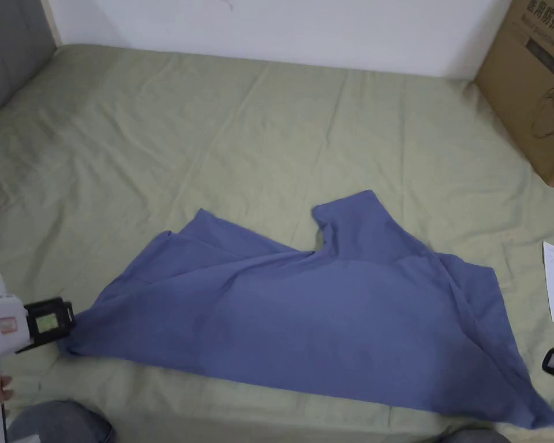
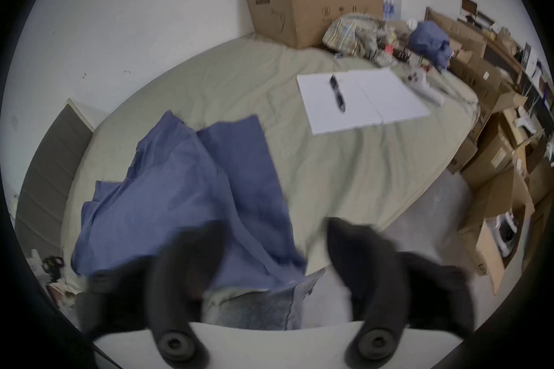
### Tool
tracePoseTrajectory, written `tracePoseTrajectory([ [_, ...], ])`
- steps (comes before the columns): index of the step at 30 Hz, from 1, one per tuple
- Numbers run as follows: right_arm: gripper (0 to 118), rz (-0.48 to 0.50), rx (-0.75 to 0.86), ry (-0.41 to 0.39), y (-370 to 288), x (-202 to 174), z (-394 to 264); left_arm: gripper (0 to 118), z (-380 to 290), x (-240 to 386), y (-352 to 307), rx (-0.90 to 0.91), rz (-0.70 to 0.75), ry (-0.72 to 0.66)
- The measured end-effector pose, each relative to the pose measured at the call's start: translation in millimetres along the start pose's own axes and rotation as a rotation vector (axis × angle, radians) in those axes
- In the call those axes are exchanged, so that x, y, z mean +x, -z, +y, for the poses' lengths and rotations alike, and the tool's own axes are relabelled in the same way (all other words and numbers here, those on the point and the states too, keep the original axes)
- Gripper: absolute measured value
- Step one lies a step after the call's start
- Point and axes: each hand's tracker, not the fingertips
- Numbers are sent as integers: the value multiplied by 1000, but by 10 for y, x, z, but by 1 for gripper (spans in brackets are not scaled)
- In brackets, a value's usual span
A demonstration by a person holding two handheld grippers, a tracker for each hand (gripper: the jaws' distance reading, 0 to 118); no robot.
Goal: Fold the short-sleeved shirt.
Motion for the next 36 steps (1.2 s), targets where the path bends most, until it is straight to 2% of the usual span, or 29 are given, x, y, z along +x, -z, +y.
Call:
tracePoseTrajectory([
  [1, 102, -7, 37, -29, -95, -28, 117, 118, 106, -34, -79, 64, -12, -12],
  [2, 103, -10, 66, -50, -175, -57, 204, 118, 183, -8, -180, 117, -21, -13],
  [3, 103, 26, 27, 22, -271, -98, 283, 118, 274, 46, -304, 197, -39, -3],
  [8, 105, 77, 342, -76, -821, -568, 636, 118, 457, 597, -992, 542, -83, 79],
  [9, 108, 118, 376, -70, -897, -672, 650, 118, 473, 641, -984, 587, -97, 95],
  [10, 111, 223, 463, -111, -1015, -826, 667, 118, 464, 751, -1065, 627, -121, 115],
  [13, 115, 270, 535, -117, -1118, -1099, 554, 118, 405, 1016, -1212, 676, -193, 177],
  [14, 115, 322, 532, -105, -1164, -1216, 498, 118, 369, 1103, -1247, 688, -204, 192],
  [17, 114, 356, 553, -125, -1158, -1372, 341, 113, 257, 1246, -1291, 689, -249, 218],
  [18, 114, 464, 599, -174, -1215, -1458, 283, 112, 221, 1273, -1294, 689, -252, 220],
  [20, 111, 482, 596, -172, -1214, -1522, 185, 92, 133, 1335, -1306, 685, -256, 240],
  [21, 105, 493, 594, -173, -1216, -1537, 151, 73, 103, 1341, -1291, 682, -254, 249],
  [22, 97, 445, 570, -186, -1192, -1536, 117, 57, 71, 1357, -1286, 672, -254, 266],
  [23, 83, 456, 569, -186, -1207, -1562, 95, 42, 49, 1365, -1283, 660, -261, 280],
  [24, 54, 464, 565, -186, -1214, -1579, 71, 26, 27, 1370, -1283, 654, -269, 285],
  [26, 4, 497, 611, -192, -1225, -1619, 47, 5, -14, 1383, -1289, 644, -274, 293],
  [27, 0, 489, 608, -194, -1217, -1639, 38, 0, -34, 1388, -1287, 641, -269, 295],
  [28, 0, 477, 608, -200, -1192, -1621, 44, 0, -46, 1380, -1289, 637, -268, 298],
  [29, 0, 513, 589, -193, -1186, -1624, 40, 0, -27, 1362, -1255, 618, -276, 297],
  [36, 0, 485, 560, -177, -1196, -1621, 53, 0, 29, 1352, -1192, 568, -313, 276],
])
